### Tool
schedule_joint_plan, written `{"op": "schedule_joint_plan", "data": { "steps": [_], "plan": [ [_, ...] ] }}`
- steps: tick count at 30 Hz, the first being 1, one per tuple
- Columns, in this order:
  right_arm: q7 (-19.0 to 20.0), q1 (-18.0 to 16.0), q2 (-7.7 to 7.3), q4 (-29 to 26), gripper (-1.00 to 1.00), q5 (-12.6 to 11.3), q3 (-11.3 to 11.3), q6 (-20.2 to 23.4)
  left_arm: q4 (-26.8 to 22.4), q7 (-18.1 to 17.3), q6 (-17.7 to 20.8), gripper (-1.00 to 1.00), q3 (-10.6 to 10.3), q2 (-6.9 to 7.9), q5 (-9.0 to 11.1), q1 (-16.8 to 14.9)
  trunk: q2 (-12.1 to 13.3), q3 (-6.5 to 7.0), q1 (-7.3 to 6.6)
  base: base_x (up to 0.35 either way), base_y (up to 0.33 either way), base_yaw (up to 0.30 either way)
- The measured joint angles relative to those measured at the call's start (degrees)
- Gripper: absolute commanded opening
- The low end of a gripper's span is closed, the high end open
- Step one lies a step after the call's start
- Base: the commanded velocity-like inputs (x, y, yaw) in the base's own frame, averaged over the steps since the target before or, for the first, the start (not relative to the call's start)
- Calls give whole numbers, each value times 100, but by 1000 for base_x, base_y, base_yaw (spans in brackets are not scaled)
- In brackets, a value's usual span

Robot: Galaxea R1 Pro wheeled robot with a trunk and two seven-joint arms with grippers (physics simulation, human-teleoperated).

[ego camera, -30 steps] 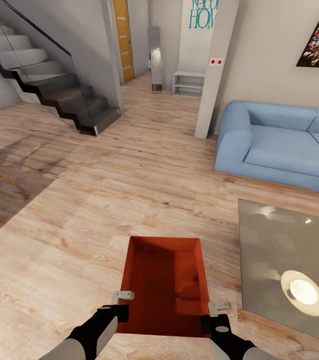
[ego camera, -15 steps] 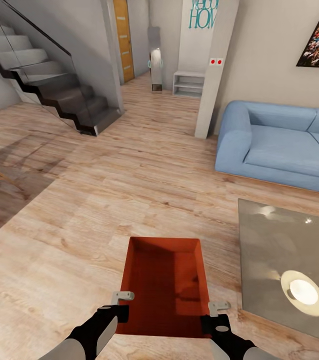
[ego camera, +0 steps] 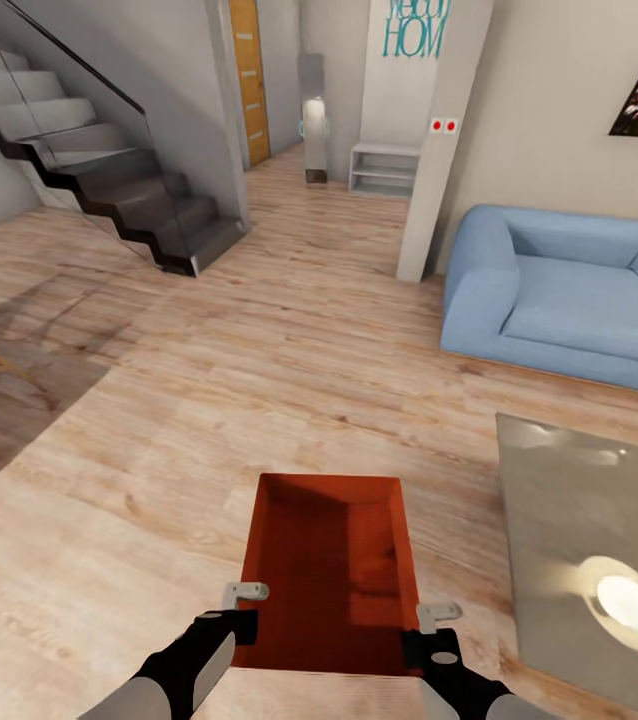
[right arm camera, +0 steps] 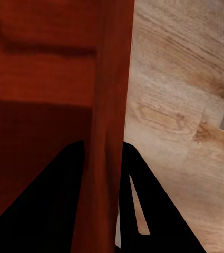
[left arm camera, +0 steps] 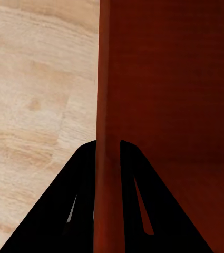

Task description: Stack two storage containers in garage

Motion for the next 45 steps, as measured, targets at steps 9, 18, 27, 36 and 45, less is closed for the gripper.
{"op": "schedule_joint_plan", "data": {
  "steps": [9,18,27,36,45],
  "plan": [
    [2,-1,4,10,-100,1,1,1,5,-2,-1,-100,2,0,-1,1,0,0,0,306,160,0],
    [4,-1,11,17,-100,4,-7,10,4,-4,16,-100,-6,5,6,-1,0,0,0,314,130,0],
    [1,-3,16,20,-100,6,-4,15,6,-10,14,-100,0,9,7,1,0,0,0,317,119,0],
    [7,-2,20,31,-100,6,-8,11,4,-8,20,-100,-3,9,6,3,0,0,0,317,119,0],
    [-16,-1,3,-17,-100,7,4,41,6,-13,15,-100,9,9,5,0,0,0,0,317,118,0]
  ]
}}
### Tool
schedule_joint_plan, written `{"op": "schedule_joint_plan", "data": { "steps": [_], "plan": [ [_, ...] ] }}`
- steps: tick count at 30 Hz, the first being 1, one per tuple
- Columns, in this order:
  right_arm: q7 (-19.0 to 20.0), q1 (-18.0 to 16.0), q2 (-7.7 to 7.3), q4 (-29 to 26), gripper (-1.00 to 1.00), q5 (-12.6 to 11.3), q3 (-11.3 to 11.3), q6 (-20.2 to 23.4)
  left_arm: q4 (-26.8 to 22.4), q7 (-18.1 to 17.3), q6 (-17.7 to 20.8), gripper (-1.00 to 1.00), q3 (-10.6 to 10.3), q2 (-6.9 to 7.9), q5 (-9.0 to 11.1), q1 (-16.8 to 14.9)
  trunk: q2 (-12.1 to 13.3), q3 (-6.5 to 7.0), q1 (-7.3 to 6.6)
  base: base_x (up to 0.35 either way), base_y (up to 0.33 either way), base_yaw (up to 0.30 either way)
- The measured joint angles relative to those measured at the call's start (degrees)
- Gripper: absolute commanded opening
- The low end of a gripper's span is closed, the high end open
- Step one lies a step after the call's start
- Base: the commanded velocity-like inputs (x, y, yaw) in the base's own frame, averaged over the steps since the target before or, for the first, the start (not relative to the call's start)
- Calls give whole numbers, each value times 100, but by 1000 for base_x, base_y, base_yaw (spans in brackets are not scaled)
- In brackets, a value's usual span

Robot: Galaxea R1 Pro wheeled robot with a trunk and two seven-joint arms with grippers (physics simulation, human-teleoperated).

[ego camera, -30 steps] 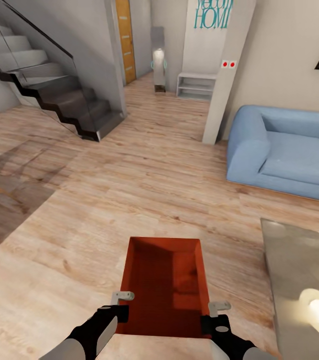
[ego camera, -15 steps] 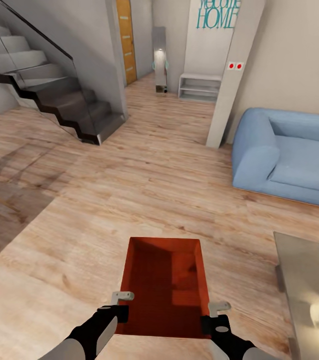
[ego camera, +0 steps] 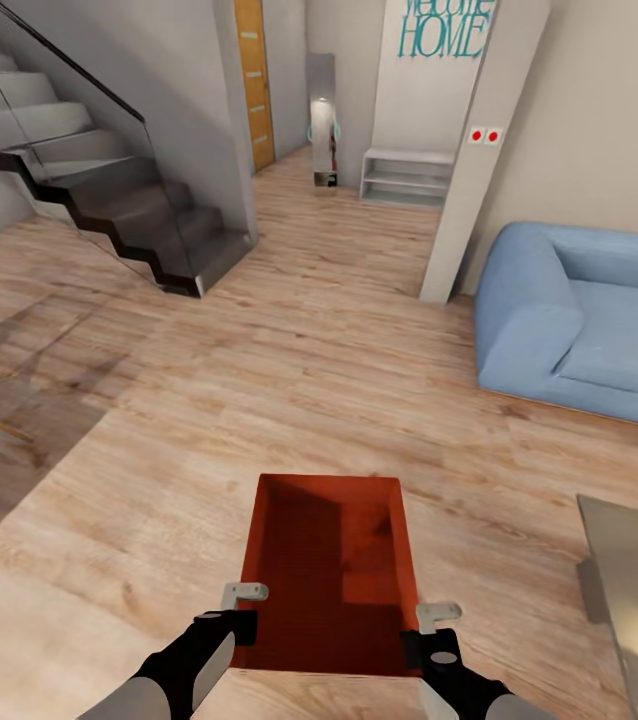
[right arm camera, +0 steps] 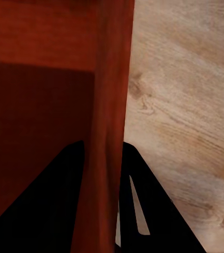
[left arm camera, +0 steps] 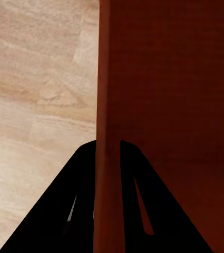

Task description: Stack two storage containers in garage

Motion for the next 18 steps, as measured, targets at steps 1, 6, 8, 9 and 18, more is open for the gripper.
{"op": "schedule_joint_plan", "data": {
  "steps": [1,6,8,9,18],
  "plan": [
    [0,2,0,1,-100,-1,-2,-2,2,-1,0,-100,-2,0,-1,0,0,0,0,317,118,0],
    [1,-1,1,3,-100,2,2,6,4,1,0,-100,-2,0,6,1,0,0,0,317,118,0],
    [1,0,2,4,-100,4,0,7,6,0,0,-100,-1,0,5,1,0,0,0,318,117,0],
    [2,1,2,5,-100,3,-1,5,7,-1,0,-100,-2,0,4,1,0,0,0,318,117,0],
    [7,-1,4,14,-100,-1,-2,-12,9,1,-8,-100,-11,0,11,-4,0,0,0,318,116,0]
  ]
}}
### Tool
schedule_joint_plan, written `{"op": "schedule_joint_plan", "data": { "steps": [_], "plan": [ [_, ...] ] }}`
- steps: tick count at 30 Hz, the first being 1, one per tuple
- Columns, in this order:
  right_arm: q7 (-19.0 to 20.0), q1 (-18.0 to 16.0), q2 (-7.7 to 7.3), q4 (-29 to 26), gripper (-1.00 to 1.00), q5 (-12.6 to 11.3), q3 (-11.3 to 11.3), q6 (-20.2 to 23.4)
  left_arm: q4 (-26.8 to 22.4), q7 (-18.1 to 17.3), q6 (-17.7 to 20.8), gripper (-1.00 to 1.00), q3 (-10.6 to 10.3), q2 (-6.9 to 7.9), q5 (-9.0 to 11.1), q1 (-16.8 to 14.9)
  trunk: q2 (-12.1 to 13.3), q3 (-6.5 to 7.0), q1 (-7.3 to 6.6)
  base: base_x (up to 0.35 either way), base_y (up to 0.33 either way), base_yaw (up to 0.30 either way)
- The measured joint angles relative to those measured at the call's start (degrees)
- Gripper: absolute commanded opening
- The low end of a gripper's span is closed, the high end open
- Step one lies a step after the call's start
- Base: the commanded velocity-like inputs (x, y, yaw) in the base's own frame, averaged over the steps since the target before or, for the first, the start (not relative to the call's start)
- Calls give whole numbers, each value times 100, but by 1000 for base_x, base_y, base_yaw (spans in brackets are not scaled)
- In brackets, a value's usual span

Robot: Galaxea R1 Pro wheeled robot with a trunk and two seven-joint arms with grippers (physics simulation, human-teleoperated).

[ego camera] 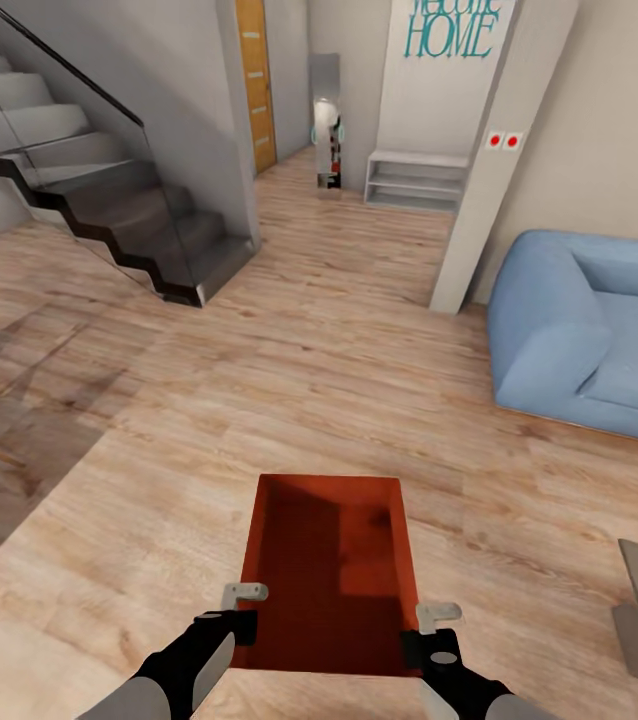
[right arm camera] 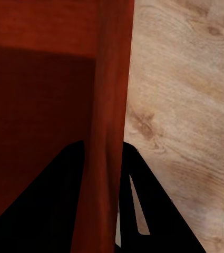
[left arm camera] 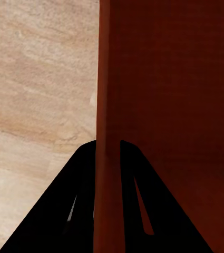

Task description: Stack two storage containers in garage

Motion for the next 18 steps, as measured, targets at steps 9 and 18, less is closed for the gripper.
{"op": "schedule_joint_plan", "data": {
  "steps": [9,18],
  "plan": [
    [-3,0,-1,-1,-100,-1,5,-5,-1,-3,-6,-100,8,-2,-11,3,0,0,0,318,116,0],
    [-11,1,26,37,-100,-7,1,-55,-2,-38,-27,-100,29,9,-62,5,0,0,0,318,116,0]
  ]
}}
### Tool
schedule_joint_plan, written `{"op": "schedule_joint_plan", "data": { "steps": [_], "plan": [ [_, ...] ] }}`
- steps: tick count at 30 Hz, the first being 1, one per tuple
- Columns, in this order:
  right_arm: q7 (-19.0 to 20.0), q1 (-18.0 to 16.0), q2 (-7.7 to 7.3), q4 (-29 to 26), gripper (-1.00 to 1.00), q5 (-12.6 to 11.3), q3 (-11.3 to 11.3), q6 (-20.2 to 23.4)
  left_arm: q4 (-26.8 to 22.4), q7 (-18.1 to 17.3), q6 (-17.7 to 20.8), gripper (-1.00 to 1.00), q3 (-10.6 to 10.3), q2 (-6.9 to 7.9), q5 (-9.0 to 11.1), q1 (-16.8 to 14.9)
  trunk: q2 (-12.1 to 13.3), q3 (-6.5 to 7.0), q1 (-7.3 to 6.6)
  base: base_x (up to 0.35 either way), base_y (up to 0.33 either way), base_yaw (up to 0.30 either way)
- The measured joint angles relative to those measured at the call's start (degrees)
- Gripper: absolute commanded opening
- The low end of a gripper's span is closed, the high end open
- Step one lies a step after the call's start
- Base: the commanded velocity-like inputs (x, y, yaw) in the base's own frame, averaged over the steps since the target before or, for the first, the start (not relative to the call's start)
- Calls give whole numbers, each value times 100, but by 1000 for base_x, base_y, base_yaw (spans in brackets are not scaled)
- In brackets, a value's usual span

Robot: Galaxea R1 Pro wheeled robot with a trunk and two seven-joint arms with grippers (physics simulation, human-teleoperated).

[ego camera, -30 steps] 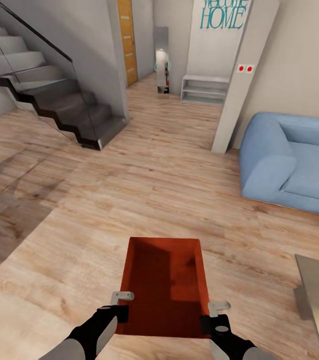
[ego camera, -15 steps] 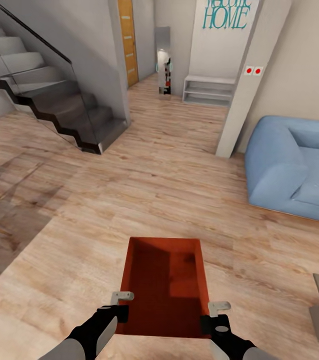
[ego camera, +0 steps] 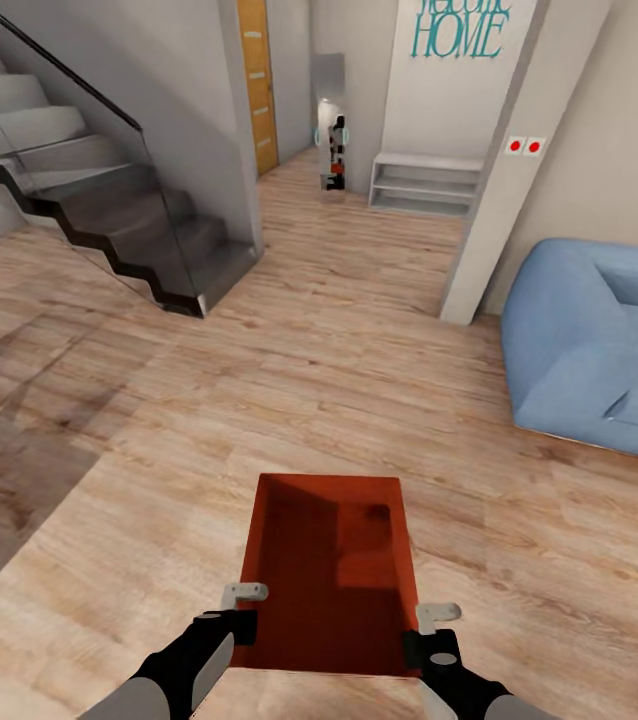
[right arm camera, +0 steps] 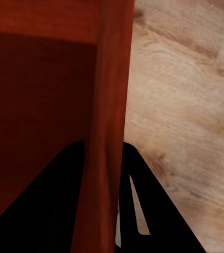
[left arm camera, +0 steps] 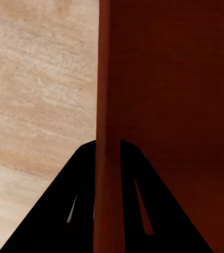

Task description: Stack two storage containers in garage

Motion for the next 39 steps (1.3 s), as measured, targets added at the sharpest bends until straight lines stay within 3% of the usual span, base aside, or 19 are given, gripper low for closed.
{"op": "schedule_joint_plan", "data": {
  "steps": [39],
  "plan": [
    [-6,-1,1,-1,-100,-1,5,-7,8,-6,-13,-100,4,0,-3,-3,0,0,0,318,115,0]
  ]
}}
